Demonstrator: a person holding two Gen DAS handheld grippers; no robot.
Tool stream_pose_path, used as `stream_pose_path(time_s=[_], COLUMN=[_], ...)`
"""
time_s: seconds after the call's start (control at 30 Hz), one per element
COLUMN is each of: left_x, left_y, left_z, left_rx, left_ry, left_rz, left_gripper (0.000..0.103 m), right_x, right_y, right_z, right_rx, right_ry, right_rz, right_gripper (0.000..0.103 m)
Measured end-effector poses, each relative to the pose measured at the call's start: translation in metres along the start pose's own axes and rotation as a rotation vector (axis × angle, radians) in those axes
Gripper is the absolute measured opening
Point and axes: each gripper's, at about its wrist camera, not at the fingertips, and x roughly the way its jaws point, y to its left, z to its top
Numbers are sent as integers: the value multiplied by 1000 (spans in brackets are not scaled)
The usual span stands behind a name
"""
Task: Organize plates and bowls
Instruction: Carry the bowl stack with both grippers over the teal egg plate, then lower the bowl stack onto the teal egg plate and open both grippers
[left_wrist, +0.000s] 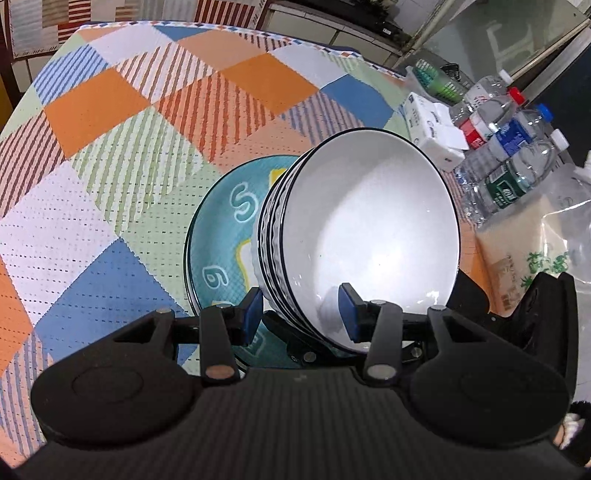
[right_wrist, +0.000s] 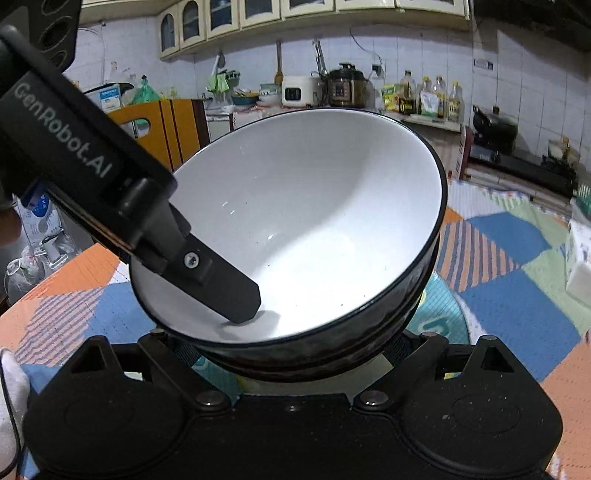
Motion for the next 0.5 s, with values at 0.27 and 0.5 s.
stream_pose_path(time_s=[0.27,0.5], left_x=[6,7], left_y=[8,10], left_z=[-1,-3], left_rx=[-31,-85], left_ry=[-3,-41], left_rz=[-15,-17], left_gripper=[44,44], right_x=[5,8], right_y=[6,11], right_z=[0,-1], right_rx=[-27,-5], right_ry=[21,27], right_rz=[-28,-78], right_gripper=[96,95])
